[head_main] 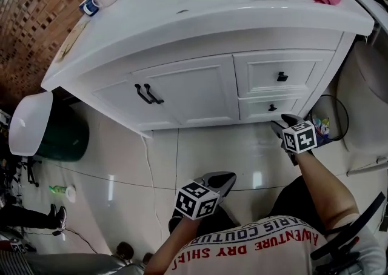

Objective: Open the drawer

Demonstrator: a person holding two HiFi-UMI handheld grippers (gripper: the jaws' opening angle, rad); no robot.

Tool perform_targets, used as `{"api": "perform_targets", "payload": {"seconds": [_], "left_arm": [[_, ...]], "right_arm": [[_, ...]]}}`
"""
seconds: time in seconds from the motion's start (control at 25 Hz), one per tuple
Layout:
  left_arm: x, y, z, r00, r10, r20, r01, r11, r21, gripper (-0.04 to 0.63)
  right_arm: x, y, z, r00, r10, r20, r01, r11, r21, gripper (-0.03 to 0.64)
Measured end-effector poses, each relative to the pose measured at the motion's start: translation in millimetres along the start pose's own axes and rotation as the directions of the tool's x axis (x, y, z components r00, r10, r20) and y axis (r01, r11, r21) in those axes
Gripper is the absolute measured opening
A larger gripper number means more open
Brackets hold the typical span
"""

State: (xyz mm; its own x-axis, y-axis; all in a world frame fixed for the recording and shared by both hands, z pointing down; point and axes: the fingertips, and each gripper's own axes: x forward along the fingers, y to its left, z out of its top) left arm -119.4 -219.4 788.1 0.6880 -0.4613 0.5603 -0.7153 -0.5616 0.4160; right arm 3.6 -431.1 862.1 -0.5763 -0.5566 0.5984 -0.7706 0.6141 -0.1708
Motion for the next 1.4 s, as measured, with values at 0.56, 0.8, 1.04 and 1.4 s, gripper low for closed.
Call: {"api": "perform_targets", "payload": {"seconds": [0.56,0.8,1.04,1.4], "left_arm": [[-23,22,-9,0.999,0.046,0.024,-0.045,0.998,-0.045,-0.017],[-29,26,-13,0.999,0.053,0.012,-0.053,0.997,-0.052,-0.017],[-33,30,-13,0.998,0.068,0.005,-0.067,0.997,-0.041,-0.017],[-28,27,-9,0.998,0.061,-0.006,-0.061,0.998,-0.019,-0.017]], "right_arm": [[57,-27,5,0.992,-0.123,0.008,0.122,0.992,0.02,0.252],[70,-33,3,0.985,-0.169,0.016,0.168,0.984,0.06,0.177],[69,-34,1,0.985,-0.172,0.008,0.171,0.983,0.066,0.161],[68,-34,-1,0.984,-0.176,-0.009,0.176,0.981,0.08,0.156]]}}
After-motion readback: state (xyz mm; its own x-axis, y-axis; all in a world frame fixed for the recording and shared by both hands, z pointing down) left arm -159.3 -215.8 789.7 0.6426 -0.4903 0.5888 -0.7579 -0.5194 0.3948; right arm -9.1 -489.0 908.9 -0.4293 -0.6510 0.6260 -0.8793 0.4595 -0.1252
